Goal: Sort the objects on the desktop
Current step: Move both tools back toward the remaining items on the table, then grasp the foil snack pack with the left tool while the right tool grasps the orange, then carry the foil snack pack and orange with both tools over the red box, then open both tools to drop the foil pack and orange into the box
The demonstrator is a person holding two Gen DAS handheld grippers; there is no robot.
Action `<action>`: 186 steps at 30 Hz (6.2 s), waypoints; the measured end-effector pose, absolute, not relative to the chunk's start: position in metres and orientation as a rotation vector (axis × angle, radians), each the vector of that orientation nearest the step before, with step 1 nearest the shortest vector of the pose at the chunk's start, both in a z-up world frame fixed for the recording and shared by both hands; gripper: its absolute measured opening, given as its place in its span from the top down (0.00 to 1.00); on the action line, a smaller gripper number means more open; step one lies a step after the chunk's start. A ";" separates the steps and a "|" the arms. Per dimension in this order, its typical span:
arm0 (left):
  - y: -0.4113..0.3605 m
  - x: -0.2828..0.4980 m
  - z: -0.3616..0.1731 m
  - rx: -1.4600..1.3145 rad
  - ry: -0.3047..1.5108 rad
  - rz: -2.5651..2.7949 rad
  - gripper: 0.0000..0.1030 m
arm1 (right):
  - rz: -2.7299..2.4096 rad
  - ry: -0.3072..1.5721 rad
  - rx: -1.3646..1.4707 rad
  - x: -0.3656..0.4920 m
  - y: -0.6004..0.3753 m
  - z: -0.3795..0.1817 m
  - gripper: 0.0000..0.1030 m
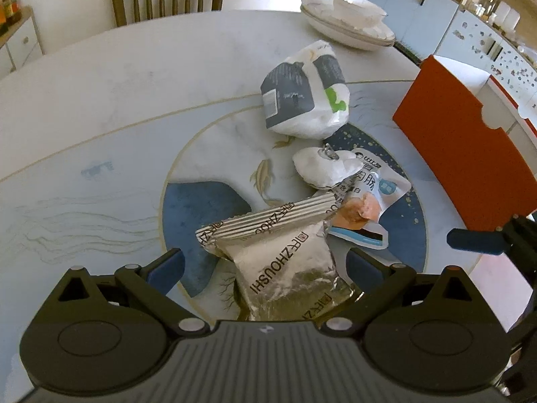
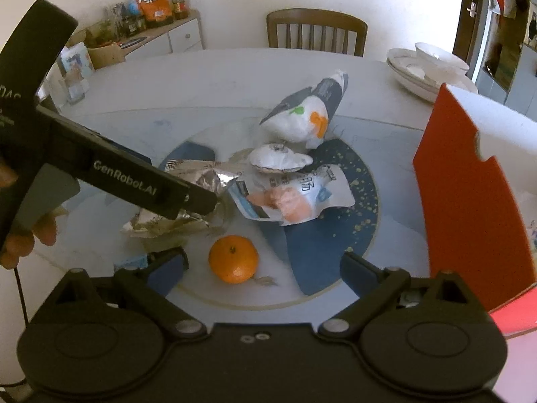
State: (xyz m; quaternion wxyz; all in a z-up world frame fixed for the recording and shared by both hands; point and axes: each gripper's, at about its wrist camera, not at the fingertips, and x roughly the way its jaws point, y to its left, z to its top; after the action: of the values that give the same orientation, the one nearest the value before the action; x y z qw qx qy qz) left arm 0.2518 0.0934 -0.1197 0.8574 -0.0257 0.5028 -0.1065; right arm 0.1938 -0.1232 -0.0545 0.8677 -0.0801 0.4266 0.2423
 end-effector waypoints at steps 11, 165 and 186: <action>0.091 0.254 -0.130 -0.057 1.088 -0.215 0.00 | 0.488 0.911 -0.166 0.199 -0.115 -0.068 0.16; -0.224 0.330 -0.072 0.083 1.146 -0.425 0.51 | 0.298 1.149 -0.050 0.394 -0.395 -0.039 0.66; -0.218 0.320 -0.062 0.039 1.101 -0.449 0.45 | 0.311 1.119 -0.067 0.384 -0.398 -0.031 0.44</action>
State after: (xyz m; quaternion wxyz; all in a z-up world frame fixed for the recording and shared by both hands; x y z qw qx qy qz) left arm 0.3204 -0.2180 -0.0619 0.8281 0.0185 0.5188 -0.2114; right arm 0.3843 -0.3978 -0.0309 0.8355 -0.0317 0.5286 0.1467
